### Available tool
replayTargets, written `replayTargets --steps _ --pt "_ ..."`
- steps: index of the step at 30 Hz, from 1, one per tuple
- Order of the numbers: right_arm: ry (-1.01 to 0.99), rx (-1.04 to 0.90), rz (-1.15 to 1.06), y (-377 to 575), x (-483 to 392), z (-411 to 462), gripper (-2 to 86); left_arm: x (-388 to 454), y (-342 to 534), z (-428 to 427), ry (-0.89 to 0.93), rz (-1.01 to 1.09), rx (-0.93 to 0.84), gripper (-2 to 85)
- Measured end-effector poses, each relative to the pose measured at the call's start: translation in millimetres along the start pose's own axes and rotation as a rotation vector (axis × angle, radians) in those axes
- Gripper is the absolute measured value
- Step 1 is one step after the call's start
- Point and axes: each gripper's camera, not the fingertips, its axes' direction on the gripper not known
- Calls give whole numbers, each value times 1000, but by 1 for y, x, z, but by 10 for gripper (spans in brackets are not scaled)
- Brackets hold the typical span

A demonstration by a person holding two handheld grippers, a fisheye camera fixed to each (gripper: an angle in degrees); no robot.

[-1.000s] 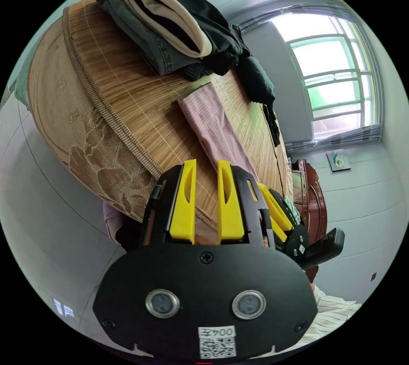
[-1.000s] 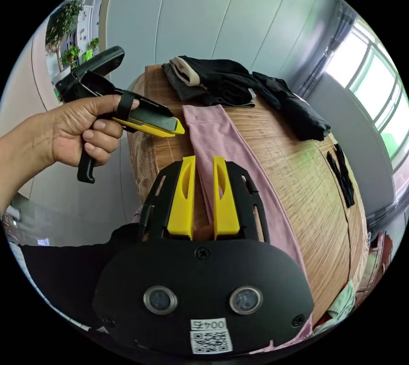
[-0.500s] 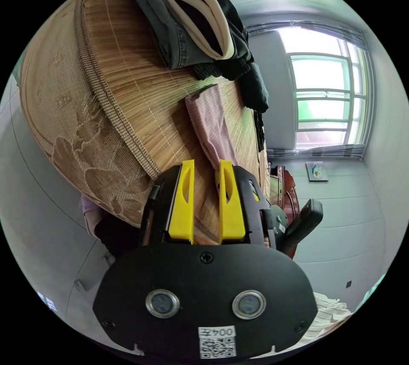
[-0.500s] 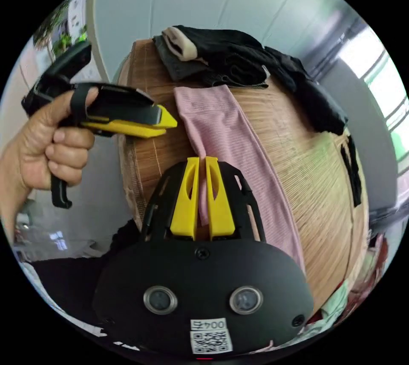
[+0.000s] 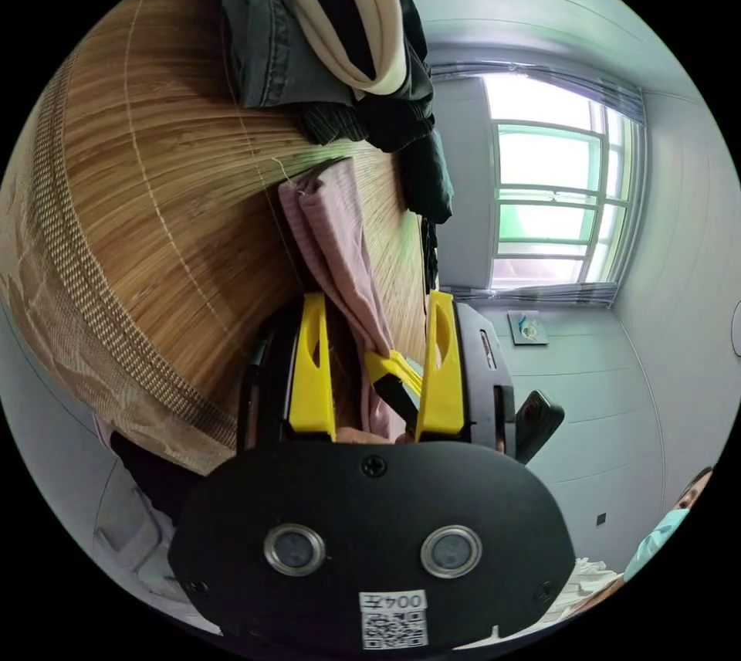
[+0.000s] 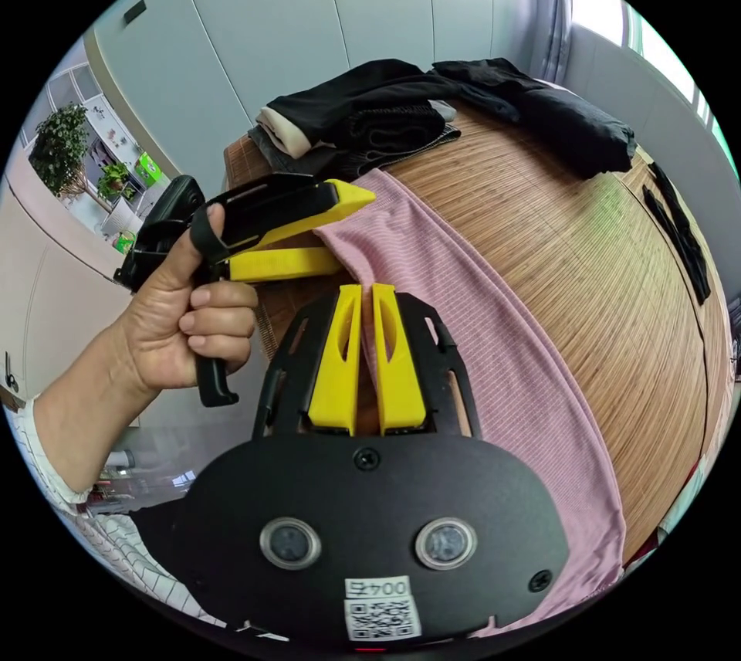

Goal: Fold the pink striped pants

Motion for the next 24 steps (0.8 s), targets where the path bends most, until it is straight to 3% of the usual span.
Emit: replayTargets --steps 4,10,17,24 --pt "-1 24 -8 6 2 -11 40 2 -16 2 -60 41 40 85" --pt "81 167 103 60 27 -71 48 27 -7 -3 74 211 78 48" --pt "403 174 550 246 135 -152 13 84 -4 -13 137 349 33 22" --pt "389 107 795 333 178 -162 -6 151 -13 -29 104 461 59 8"
